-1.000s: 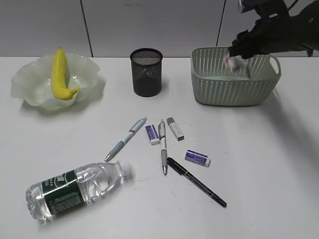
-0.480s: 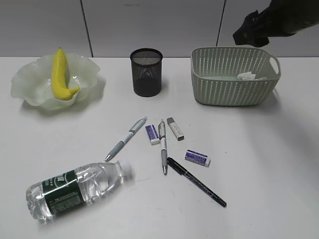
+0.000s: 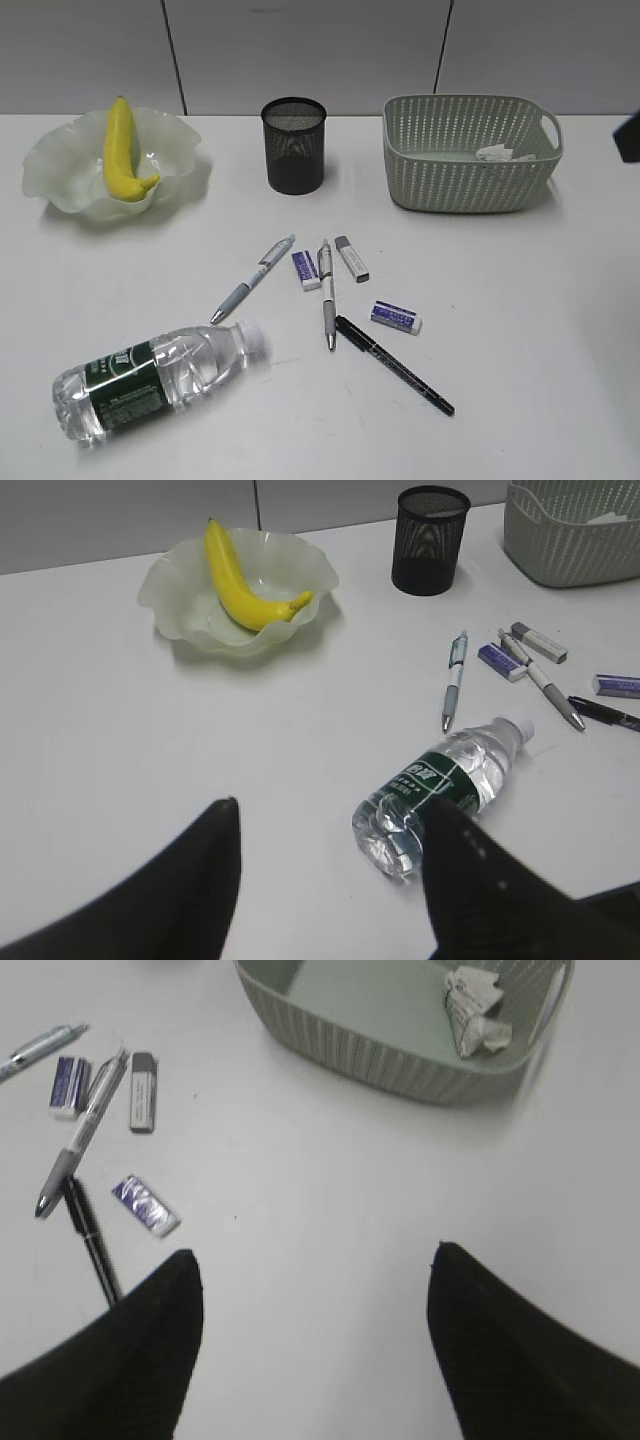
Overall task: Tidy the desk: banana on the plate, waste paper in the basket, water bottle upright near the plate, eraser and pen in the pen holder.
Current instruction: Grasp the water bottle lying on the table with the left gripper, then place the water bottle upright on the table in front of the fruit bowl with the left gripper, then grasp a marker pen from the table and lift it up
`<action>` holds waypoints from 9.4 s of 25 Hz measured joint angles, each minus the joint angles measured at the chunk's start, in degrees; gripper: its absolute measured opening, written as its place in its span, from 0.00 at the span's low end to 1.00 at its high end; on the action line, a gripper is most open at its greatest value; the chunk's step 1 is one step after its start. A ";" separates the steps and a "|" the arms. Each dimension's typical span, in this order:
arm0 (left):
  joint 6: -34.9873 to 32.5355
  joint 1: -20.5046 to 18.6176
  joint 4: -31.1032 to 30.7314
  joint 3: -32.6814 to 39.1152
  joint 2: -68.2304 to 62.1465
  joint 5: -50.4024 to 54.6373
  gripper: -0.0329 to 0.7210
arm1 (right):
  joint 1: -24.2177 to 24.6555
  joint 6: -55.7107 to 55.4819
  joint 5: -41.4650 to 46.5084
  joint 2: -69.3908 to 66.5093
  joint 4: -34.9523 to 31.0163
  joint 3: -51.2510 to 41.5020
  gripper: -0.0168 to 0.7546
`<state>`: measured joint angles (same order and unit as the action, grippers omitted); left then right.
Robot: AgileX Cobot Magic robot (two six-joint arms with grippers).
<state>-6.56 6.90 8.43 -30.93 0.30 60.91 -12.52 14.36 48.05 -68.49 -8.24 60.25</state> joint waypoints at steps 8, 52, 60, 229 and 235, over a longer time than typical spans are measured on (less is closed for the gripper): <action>0.00 0.00 0.05 0.00 0.00 0.00 0.62 | 0.00 -3.20 7.93 27.83 0.13 -16.27 0.74; -29.57 22.44 7.44 -30.71 -94.05 -8.29 0.73 | 0.00 -3.80 11.80 68.89 1.36 -30.95 0.74; -29.47 22.56 7.32 -28.01 -97.48 -14.34 0.86 | 0.00 -3.85 11.80 68.89 1.53 -30.95 0.74; 7.22 19.08 -7.05 0.12 -7.32 -0.14 0.75 | 0.00 7.78 5.31 31.24 -6.77 -23.95 0.73; 7.26 19.08 -7.05 0.12 -7.32 -0.30 0.75 | -3.79 10.63 4.80 5.88 -7.44 -17.22 0.70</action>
<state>0.70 25.98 1.38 -30.81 -7.02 60.60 -16.30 24.99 52.85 -62.62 -15.67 43.03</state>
